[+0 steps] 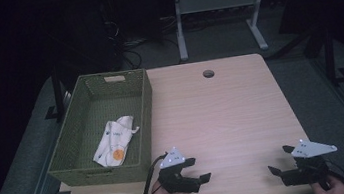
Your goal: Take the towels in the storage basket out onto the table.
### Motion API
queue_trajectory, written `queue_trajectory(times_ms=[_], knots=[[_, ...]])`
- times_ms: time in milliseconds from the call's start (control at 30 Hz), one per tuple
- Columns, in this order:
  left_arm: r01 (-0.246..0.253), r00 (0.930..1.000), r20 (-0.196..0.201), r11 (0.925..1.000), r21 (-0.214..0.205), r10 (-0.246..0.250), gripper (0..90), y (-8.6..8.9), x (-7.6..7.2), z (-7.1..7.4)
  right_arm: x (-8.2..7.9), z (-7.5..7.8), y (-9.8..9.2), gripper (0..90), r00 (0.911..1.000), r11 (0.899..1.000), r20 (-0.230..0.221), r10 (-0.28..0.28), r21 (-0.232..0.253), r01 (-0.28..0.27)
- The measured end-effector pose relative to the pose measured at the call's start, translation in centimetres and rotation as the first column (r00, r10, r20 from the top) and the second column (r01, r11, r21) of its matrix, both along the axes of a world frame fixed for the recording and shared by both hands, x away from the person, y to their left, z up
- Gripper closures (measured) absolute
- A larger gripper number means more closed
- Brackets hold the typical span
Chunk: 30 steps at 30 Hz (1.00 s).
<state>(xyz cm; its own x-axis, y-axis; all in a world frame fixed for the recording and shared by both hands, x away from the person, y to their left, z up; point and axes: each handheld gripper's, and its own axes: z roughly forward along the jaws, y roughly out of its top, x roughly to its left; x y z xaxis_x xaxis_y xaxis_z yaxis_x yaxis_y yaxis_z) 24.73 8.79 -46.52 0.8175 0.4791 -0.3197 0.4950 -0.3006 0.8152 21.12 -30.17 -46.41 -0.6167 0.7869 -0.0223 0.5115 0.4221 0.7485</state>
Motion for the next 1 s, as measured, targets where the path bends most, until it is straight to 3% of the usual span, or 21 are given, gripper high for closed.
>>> queue_trajectory(times_ms=[400, 733, 1000], knots=[[-0.004, 0.9999, -0.015, 0.9999, -0.014, 0.004, 22.2, 0.4, 0.3, 0.2, -0.1, 0.1, 0.4, 13.9, 0.9998, 1.0, 0.012, 0.013, 0.0, -0.013], [-0.009, 0.9999, 0.009, 0.9973, -0.072, 0.01, 22.2, 0.6, 0.5, 2.7, -0.1, 0.1, 1.3, 13.9, 0.999, 0.999, 0.011, 0.044, -0.009, -0.044], [-0.01, 0.9999, -0.011, 0.996, -0.089, 0.009, 22.0, 1.0, 0.7, 3.2, -0.1, 0.1, 1.2, 13.9, 0.9993, 0.999, 0.014, 0.035, -0.005, -0.035]])
